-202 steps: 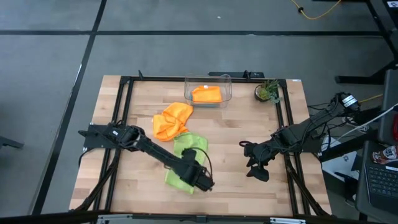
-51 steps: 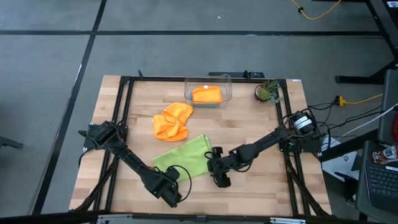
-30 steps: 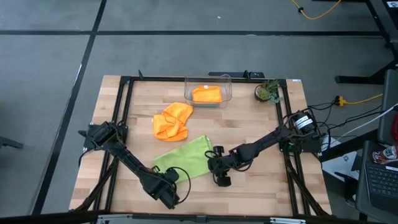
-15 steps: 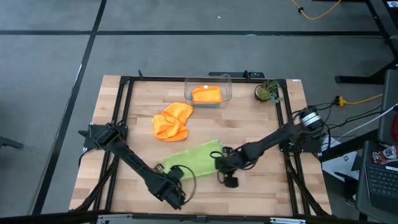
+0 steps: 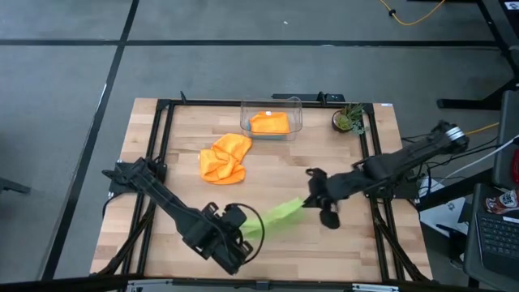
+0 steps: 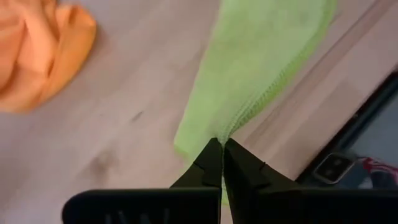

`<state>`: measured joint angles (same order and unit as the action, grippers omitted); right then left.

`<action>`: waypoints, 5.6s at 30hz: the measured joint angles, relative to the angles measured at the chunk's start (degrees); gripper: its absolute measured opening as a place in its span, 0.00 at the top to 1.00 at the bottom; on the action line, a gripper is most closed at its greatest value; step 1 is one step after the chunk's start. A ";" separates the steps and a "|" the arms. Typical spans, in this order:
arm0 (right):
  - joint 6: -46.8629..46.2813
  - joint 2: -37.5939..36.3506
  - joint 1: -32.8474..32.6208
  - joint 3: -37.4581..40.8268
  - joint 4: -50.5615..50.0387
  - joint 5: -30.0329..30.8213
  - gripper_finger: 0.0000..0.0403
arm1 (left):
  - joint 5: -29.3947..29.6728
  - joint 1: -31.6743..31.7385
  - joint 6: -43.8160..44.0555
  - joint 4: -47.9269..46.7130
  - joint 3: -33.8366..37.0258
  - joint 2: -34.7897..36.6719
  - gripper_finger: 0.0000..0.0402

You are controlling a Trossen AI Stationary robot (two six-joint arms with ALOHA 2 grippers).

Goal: Fold microfiber towels
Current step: Fold the green microfiber cloth

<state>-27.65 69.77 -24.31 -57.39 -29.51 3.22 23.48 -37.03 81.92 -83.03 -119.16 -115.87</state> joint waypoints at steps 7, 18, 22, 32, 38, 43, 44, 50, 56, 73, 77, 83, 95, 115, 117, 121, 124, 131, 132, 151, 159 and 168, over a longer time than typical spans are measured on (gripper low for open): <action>2.64 -8.33 0.44 -0.11 -1.50 8.63 1.00 | 6.31 3.09 -7.88 -7.47 -7.13 0.11 1.00; 19.96 -10.09 7.19 -4.39 -2.55 28.95 1.00 | 17.18 15.94 -28.19 -7.01 -8.89 0.82 1.00; 22.36 -10.10 7.67 -10.80 -6.26 28.81 1.00 | 17.95 18.42 -33.64 -7.01 -12.06 0.77 1.00; 3.66 -9.29 2.82 1.18 -15.69 19.24 1.00 | 0.61 15.94 -29.23 -6.31 -4.36 -1.34 1.00; -13.07 -7.48 -8.96 16.95 6.02 11.50 1.00 | -10.33 8.30 -19.61 10.06 4.71 -5.26 1.00; -25.29 -2.39 -17.70 21.38 17.23 9.58 1.00 | -11.18 2.71 -9.22 21.03 5.42 -8.91 1.00; -27.20 -0.90 -19.27 21.44 18.61 9.52 1.00 | -11.06 1.67 -7.03 23.18 5.36 -9.49 1.00; -33.75 6.35 -24.51 21.40 27.46 8.99 1.00 | -11.06 -0.97 -2.60 28.82 5.39 -12.51 1.00; -35.44 7.04 -23.43 21.42 24.20 10.84 1.00 | -11.03 1.78 -7.00 25.31 5.39 -12.50 1.00; -33.00 4.80 -14.72 21.42 4.87 21.93 1.00 | -9.05 15.24 -24.19 13.63 5.41 -11.67 1.00; -30.71 4.80 -12.46 21.42 4.73 24.15 1.00 | -8.00 16.23 -24.19 12.58 5.41 -11.67 1.00; -27.31 5.60 -8.91 21.42 4.70 24.22 0.99 | -7.95 17.33 -22.35 11.10 5.41 -12.36 1.00; -25.71 5.60 -4.33 21.42 3.86 22.58 0.66 | -7.11 19.39 -18.72 6.11 5.41 -12.63 0.81; -27.95 7.80 -8.43 18.29 22.25 21.17 0.52 | -23.69 14.12 -3.15 2.10 1.40 -9.43 0.65; -23.77 11.75 -9.25 18.31 29.01 23.16 0.52 | -22.24 12.41 -2.41 1.29 -0.65 -9.31 0.65; -15.70 20.12 -9.32 18.33 40.88 29.44 0.53 | -17.53 9.04 2.05 -5.64 -5.39 -8.87 0.65; -17.09 25.84 -9.32 18.32 46.16 38.79 0.55 | -13.43 6.63 6.08 -6.67 -8.08 -8.50 0.65; -29.08 38.82 -9.49 18.38 55.67 48.00 0.61 | 3.35 3.18 10.30 -6.95 -9.50 -7.63 0.65; -28.61 40.32 -9.68 18.38 57.80 48.08 0.61 | 4.19 3.18 10.62 -6.97 -9.50 -7.51 0.65; -3.07 47.70 -3.85 18.02 68.53 30.91 0.62 | 4.37 6.40 3.99 -6.99 -9.48 -7.04 0.65; 16.31 47.32 7.17 18.01 73.59 -9.51 0.62 | 2.25 5.88 3.13 -6.99 -9.48 -7.04 0.65; 23.48 45.71 16.38 10.88 62.12 -25.76 0.62 | 2.10 4.50 3.46 -6.97 -9.48 -7.04 0.65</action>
<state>-4.17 115.48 -7.94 -46.51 32.61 -22.54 25.58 -32.53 85.38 -90.00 -128.64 -122.91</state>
